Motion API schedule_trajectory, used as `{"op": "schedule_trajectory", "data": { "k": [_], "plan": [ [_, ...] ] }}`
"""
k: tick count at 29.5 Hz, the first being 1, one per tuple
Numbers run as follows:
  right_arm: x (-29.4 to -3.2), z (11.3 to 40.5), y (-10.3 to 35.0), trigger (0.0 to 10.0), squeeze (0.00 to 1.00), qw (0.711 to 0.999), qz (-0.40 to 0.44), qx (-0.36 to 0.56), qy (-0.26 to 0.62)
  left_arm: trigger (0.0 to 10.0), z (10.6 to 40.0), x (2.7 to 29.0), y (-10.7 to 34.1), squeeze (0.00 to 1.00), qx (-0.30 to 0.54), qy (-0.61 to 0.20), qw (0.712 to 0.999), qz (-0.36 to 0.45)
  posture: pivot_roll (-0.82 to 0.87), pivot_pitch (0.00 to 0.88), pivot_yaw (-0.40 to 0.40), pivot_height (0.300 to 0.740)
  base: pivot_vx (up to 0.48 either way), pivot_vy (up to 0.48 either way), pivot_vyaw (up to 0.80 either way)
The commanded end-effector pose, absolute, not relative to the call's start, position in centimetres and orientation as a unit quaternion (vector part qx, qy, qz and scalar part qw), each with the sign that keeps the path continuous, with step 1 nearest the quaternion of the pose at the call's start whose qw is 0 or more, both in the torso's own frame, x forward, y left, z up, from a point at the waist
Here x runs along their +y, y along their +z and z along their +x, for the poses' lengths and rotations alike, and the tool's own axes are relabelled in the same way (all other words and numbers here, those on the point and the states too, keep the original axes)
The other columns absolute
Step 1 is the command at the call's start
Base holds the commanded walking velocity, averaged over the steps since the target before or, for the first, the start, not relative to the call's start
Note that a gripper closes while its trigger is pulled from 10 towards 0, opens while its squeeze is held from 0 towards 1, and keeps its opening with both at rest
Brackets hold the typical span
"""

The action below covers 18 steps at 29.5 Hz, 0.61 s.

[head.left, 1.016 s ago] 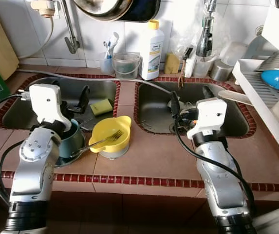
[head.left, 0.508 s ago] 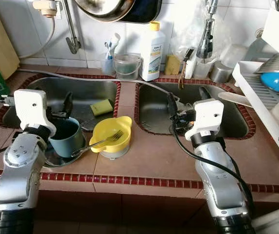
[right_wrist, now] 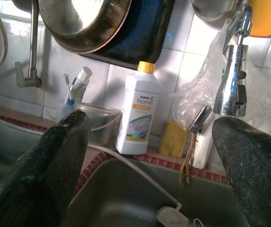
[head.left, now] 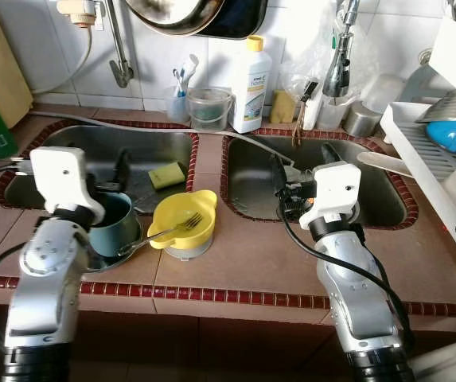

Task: Kitchen organization

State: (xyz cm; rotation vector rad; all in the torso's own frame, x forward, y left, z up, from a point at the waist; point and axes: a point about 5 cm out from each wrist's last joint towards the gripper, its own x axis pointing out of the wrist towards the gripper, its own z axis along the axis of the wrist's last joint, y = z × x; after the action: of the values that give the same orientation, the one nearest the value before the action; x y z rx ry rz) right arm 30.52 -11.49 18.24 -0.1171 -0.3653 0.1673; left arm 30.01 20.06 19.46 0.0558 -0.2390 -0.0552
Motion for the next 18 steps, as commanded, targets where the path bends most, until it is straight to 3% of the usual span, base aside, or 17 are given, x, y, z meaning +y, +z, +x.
{"op": "schedule_trajectory", "data": {
  "k": [1,14,18],
  "plan": [
    [-11.6,30.7,18.5,10.0,0.00,0.977,-0.058,-0.186,0.085,10.0,30.1,18.9,19.7,0.00,-0.131,-0.044,0.990,0.024,-0.15,0.012,-0.025,0.740,0.000,0.000,0.00],
    [-12.1,30.4,18.5,10.0,0.00,0.978,-0.061,-0.187,0.071,10.0,30.5,17.2,19.6,0.00,-0.131,-0.074,0.989,-0.004,-0.18,0.004,-0.007,0.740,0.000,0.000,0.00],
    [-12.0,30.5,18.5,10.0,0.00,0.978,-0.061,-0.188,0.070,10.0,30.6,17.2,19.7,0.00,-0.132,-0.075,0.988,-0.007,-0.18,0.000,-0.006,0.740,-0.280,0.000,0.00]
  ]
}}
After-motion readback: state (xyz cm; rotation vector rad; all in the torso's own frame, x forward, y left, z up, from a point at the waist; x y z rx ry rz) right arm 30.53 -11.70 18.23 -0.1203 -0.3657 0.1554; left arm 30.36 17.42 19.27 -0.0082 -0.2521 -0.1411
